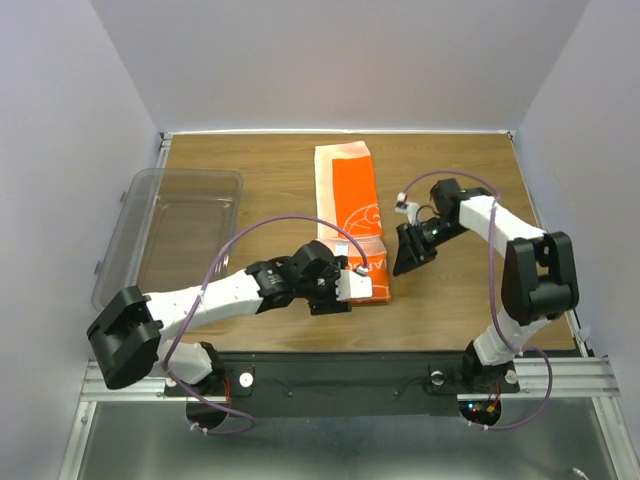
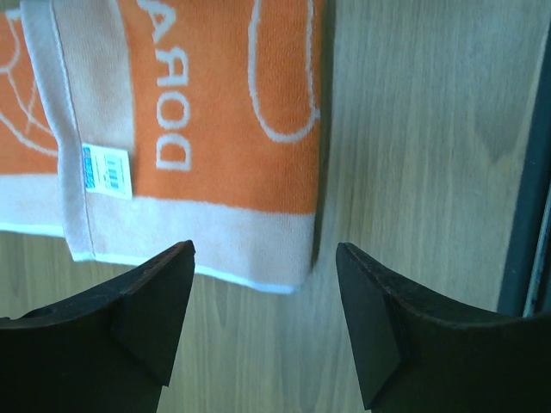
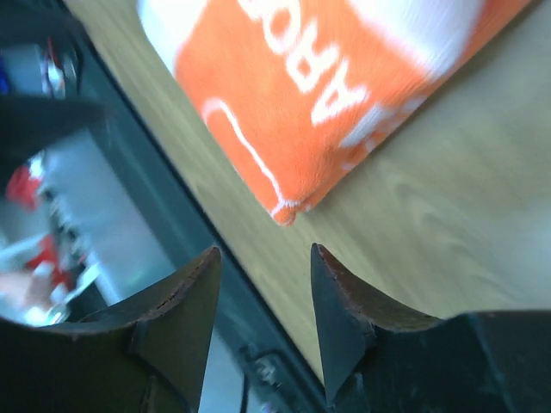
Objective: Roll the towels
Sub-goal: Fold the towel, then roll the towel
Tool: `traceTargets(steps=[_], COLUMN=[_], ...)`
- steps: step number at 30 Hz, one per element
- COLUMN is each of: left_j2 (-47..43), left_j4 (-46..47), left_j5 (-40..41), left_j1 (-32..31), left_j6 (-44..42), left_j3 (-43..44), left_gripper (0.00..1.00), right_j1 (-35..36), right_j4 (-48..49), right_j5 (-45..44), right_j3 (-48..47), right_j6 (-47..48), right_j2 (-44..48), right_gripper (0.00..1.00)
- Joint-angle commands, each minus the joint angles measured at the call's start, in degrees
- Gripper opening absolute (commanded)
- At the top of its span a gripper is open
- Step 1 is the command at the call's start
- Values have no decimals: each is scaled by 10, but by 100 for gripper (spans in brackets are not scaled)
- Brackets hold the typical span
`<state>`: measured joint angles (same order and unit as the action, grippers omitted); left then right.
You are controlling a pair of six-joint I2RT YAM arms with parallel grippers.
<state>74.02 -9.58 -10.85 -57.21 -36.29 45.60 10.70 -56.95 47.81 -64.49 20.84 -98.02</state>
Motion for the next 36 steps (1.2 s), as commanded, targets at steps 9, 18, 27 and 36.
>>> traceTargets(steps=[9,18,27,36], left_j2=[103,185,215,212], left_j4=[178,227,118,-124], left_j5=[121,193,74,-182], left_j1=[-69,-79,-51,17], left_j6=[-73,-55,-3,34], left_j3=[-50,-44,33,177], left_gripper=[75,66,26,11], right_j1=[-79,-129,-186,-189], right_j4=[5,3,15,22], right_j5=[47,26,46,41], right_j3=[-154,-216,-258,-223], right_j6=[-42,-31,1,125], right_j2=[17,21,74,195], right_gripper=[50,93,100,100])
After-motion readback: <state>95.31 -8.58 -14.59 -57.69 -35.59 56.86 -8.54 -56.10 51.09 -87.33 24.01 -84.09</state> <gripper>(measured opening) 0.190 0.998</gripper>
